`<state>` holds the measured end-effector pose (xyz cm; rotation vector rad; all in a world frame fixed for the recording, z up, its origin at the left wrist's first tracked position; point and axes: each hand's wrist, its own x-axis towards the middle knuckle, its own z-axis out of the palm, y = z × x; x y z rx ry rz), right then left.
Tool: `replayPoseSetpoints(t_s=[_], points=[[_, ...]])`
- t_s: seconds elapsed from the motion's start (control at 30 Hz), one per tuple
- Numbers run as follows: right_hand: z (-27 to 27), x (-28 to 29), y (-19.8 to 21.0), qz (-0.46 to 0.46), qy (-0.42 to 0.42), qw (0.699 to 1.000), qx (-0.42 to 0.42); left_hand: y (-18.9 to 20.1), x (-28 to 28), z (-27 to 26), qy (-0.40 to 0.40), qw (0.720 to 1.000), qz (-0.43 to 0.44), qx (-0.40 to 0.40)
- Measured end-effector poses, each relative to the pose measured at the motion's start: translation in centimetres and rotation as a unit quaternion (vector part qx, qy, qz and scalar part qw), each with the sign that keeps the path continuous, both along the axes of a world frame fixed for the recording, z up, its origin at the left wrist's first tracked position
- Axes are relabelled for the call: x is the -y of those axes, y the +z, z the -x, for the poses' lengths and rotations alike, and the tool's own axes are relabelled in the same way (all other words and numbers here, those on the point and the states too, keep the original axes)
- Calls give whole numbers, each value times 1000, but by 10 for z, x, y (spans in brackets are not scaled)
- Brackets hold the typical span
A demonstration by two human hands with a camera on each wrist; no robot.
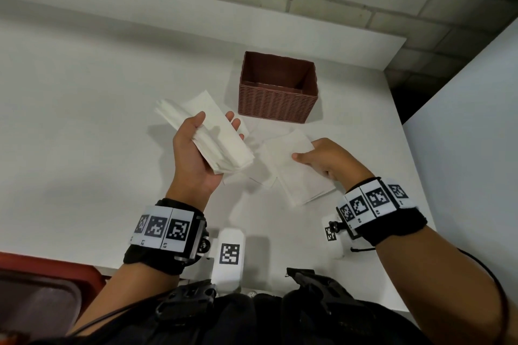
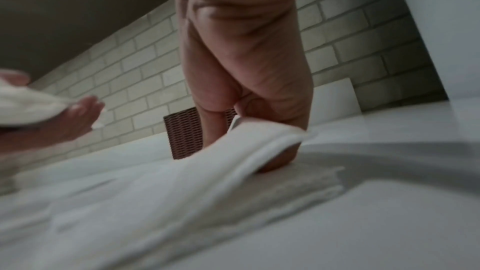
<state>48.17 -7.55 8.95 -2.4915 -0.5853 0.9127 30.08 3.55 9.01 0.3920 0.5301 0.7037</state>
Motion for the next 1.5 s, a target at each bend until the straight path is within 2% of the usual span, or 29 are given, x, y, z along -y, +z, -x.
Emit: replayPoseSetpoints(t_s=[0.1, 0.17, 0.23, 0.4, 0.6, 0.87, 0.97, 1.07, 1.2, 1.33, 1.5], points=[[5, -1, -3, 62, 58, 993, 79, 0, -1, 0, 0, 1000, 1, -2], [10, -3, 1, 130, 93, 975, 152, 0, -2, 1, 1, 1000, 4, -2], [11, -6, 3, 175, 108, 962, 181, -1, -2, 0, -1, 1000, 5, -3], [9, -11, 0, 185, 122, 966, 130, 0, -2, -1, -5, 1000, 3, -3], [10, -9, 7, 164, 137, 971, 109, 1, -7, 0, -1, 1000, 1, -5], [-1, -2, 45, 75, 58, 992, 79, 4, -25, 13, 29, 1000, -6, 1], [-4, -4, 61, -39, -15, 998, 40, 6, -28, 16, 35, 999, -9, 5], [4, -14, 60, -171, -145, 969, -100, 6, -30, 17, 32, 999, -7, 9], [32, -31, 25, -207, -251, 902, -283, 4, -29, 17, 23, 1000, -6, 0], [49, -44, 2, -176, -282, 901, -280, 4, -28, 19, 18, 1000, -7, -6], [46, -49, -7, -147, -243, 934, -216, 5, -31, 25, 18, 1000, -8, -5]])
